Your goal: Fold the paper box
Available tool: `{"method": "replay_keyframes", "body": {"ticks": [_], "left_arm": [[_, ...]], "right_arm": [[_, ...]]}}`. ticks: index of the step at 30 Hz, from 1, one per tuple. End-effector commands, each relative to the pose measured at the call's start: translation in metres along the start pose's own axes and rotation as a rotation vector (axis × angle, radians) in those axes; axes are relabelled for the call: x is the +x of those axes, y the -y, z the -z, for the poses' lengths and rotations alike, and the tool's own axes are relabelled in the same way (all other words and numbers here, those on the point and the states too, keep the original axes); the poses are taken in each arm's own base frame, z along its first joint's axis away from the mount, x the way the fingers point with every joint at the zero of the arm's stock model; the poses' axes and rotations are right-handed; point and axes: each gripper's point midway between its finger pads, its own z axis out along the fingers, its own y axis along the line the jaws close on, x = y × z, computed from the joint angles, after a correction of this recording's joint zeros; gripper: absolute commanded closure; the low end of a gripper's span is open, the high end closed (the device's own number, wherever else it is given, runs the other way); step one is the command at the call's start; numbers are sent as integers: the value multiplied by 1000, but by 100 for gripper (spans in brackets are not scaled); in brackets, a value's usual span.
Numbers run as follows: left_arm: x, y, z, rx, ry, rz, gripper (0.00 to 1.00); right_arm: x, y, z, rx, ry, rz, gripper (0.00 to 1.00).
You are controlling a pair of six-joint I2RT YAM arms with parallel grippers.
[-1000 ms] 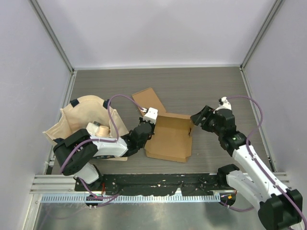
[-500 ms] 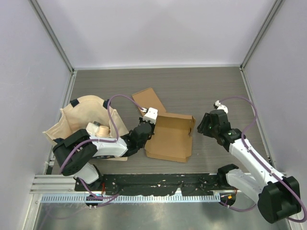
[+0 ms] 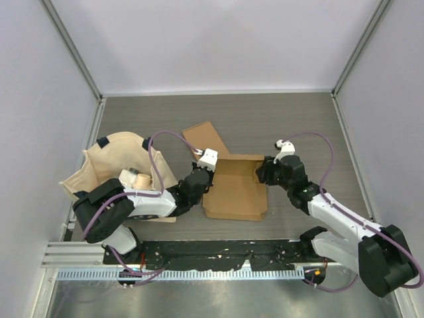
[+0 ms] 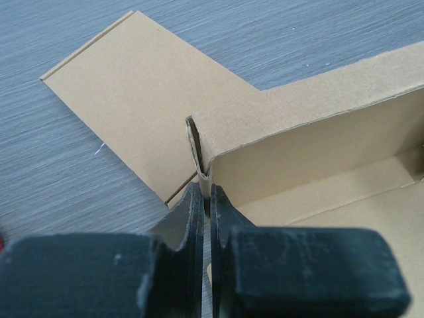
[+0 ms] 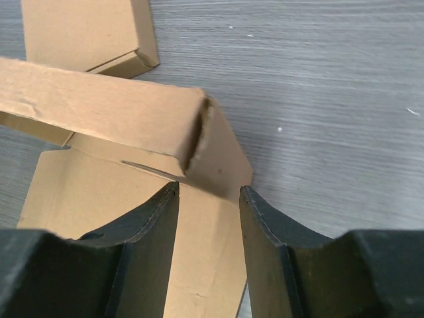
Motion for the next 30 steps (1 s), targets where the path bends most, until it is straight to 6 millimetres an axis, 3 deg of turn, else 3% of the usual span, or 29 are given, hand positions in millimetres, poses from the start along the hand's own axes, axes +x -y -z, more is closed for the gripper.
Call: {"method": "replay_keyframes", "body": {"ticks": [1,6,13,14,22,24,28,30], "left_arm": [[-15,1,1,-6,38,10,100],[-15,2,0,-1,38,11,100],[-16,2,0,1,42,12,100],[-15,3,0,4,42,14,100],[-18,5,2,6,54,14,100],[-18,6,2,6,55,15,100],[-19,6,3,2,58,23,100],[-21,8,4,0,63,48,100]], "right_arm": [[-33,-17,-11,-51,170,106,53],[-43,-15,-13,-21,255,137,56],[-36,-5,-22,45,293,182,70],[-43,-5,-22,59,333,175,71],[-39,-3,-43,133,348,203,69],[-43,-3,-46,158,373,202,74],[-45,6,-47,245,422,189,97],[-41,2,-45,284,440,192,99]]}}
